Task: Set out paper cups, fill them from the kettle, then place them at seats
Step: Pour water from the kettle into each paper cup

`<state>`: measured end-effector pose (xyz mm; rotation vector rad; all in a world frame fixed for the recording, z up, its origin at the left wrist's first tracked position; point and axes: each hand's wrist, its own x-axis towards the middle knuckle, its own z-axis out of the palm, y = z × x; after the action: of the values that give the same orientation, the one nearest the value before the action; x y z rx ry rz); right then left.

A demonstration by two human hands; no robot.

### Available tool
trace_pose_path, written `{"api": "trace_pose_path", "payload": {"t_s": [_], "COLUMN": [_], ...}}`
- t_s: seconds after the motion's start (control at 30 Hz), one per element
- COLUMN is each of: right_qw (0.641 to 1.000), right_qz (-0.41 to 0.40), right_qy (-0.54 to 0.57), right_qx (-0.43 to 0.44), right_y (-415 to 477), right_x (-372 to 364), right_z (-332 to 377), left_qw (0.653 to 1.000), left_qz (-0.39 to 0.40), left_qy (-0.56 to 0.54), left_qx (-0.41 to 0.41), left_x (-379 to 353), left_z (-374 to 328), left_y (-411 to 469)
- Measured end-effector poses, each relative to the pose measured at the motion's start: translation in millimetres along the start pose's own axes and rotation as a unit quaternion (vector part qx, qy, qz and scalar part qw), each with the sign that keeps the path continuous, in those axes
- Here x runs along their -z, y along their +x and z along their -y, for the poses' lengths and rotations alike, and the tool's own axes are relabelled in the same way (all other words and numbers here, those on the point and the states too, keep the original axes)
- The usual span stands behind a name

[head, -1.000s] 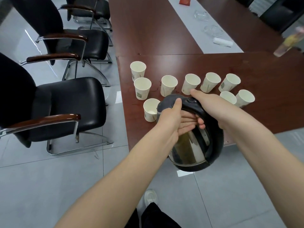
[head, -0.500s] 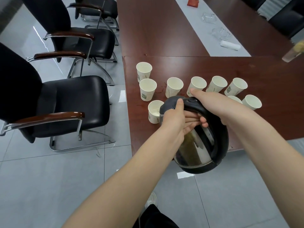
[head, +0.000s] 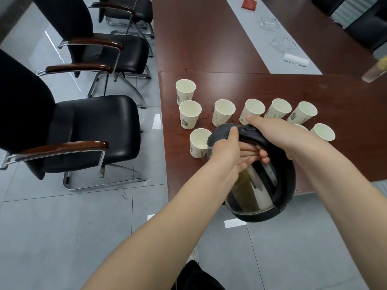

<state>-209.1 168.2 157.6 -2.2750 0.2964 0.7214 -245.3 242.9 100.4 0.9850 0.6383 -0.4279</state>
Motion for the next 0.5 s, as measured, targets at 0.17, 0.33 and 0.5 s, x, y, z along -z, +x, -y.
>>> {"api": "trace_pose_path", "payload": {"t_s": [0.17, 0.33, 0.5], "right_qw": [1.0, 1.0, 1.0], "right_qz": [-0.003, -0.008, 0.001], "right_qy": [-0.003, -0.005, 0.003], "right_qx": [-0.003, -0.006, -0.002], "right_y": [2.3, 3.7, 4.5], "right_x": [2.0, 3.6, 5.3], "right_z": [-1.3, -1.8, -2.2], "left_qw": [1.0, 1.0, 1.0], "left_qz": [0.002, 0.009, 0.012], "left_qy": [-0.004, -0.005, -0.001], "left_qx": [-0.003, -0.01, -0.007], "left_x": [-2.0, -3.7, -4.6], "left_z": [1.2, 1.7, 0.3], "left_y": [1.0, 0.3, -0.8]}}
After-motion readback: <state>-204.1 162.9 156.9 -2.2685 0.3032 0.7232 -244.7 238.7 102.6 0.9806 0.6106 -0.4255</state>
